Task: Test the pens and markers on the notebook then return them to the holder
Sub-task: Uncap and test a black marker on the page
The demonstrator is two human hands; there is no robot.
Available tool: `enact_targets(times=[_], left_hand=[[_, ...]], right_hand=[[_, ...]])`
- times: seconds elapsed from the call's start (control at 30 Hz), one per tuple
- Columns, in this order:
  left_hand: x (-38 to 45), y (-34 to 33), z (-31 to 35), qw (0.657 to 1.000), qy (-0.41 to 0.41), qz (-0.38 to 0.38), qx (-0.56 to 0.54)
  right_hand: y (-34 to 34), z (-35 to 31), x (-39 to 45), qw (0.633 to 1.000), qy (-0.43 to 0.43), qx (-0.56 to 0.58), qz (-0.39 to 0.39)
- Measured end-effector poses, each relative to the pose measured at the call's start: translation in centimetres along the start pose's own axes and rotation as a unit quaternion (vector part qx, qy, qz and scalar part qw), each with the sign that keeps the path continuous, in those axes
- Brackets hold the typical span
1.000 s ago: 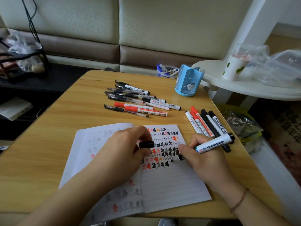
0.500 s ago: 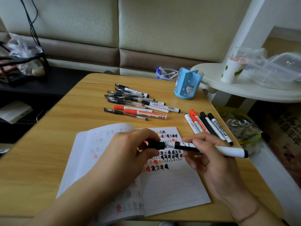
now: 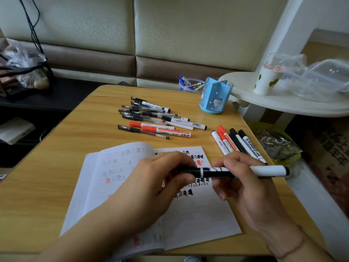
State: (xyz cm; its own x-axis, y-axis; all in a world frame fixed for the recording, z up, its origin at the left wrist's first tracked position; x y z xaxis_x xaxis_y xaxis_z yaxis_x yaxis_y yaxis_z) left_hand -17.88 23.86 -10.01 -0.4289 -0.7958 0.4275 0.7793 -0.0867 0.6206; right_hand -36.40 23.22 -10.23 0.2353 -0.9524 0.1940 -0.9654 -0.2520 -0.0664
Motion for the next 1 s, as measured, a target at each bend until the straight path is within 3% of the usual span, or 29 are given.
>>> enact_targets(times=[0.1, 0.27, 0.37, 0.47, 0.63, 0.8, 0.9, 1.0], left_hand=[[-0.1, -0.7, 0.7, 1.000, -0.008, 0.027, -0.013], [0.1, -2.2, 2.8, 0.976, 0.064, 0.187, -0.090], [0.4, -2.8, 4.1, 0.977, 0.062, 0.186, -0.082], [0.5, -3.0, 4.8, 0.975, 0.045, 0.191, -0.103], [0.9, -2.9, 4.6, 0.978, 0.047, 0.163, -0.121], [1.4, -1.1, 0.6, 0.981, 0.101, 0.162, -0.041], [1.7, -1.3, -1.8, 0.977, 0.152, 0.141, -0.043], [2.5, -1.3, -1.8, 0.978, 0.205, 0.023, 0.042]], right_hand=[[-0.8, 0.0, -0.1, 1.000, 0.009, 0.006, 0.006], [-3.9, 0.3, -1.0, 0.989, 0.063, 0.084, 0.105], [-4.6, 0.1, -1.5, 0.965, 0.105, 0.089, 0.222], [-5.1, -0.2, -1.8, 0.943, 0.177, 0.028, 0.281], [-5.1, -0.1, -1.9, 0.932, 0.241, -0.101, 0.251], [-2.1, 0.3, 0.7, 0.995, 0.072, 0.012, 0.064], [0.2, -0.4, 0.3, 0.991, 0.045, 0.087, 0.095], [1.5, -0.9, -0.5, 0.991, 0.037, -0.007, 0.131]])
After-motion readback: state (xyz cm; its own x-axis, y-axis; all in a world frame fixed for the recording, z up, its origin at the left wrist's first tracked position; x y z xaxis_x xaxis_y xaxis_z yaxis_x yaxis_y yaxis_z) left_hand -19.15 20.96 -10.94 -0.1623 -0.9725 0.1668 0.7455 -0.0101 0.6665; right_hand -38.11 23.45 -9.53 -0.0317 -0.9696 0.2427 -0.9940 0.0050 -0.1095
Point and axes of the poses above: each hand's wrist, its own x-axis towards the middle knuckle, its own y-axis out of the back of the hand, z = x × y, the point moved 2 cm from there along x, towards the middle knuckle, and after that the axes turned 7 degrees about -z, right-handed, at the moved point
